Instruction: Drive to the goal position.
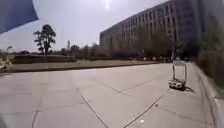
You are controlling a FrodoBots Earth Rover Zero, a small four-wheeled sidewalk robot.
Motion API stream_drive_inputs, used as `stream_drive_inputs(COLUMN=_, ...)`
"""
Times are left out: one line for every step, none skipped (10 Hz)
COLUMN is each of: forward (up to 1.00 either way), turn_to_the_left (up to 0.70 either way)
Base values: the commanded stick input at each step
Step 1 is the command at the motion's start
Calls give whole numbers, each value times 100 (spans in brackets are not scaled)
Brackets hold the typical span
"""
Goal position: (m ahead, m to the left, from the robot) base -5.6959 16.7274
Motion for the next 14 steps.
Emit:
stream_drive_inputs(forward=0, turn_to_the_left=70)
stream_drive_inputs(forward=0, turn_to_the_left=70)
stream_drive_inputs(forward=0, turn_to_the_left=70)
stream_drive_inputs(forward=0, turn_to_the_left=70)
stream_drive_inputs(forward=0, turn_to_the_left=70)
stream_drive_inputs(forward=0, turn_to_the_left=70)
stream_drive_inputs(forward=0, turn_to_the_left=70)
stream_drive_inputs(forward=0, turn_to_the_left=70)
stream_drive_inputs(forward=0, turn_to_the_left=70)
stream_drive_inputs(forward=0, turn_to_the_left=70)
stream_drive_inputs(forward=0, turn_to_the_left=70)
stream_drive_inputs(forward=0, turn_to_the_left=70)
stream_drive_inputs(forward=0, turn_to_the_left=70)
stream_drive_inputs(forward=0, turn_to_the_left=70)
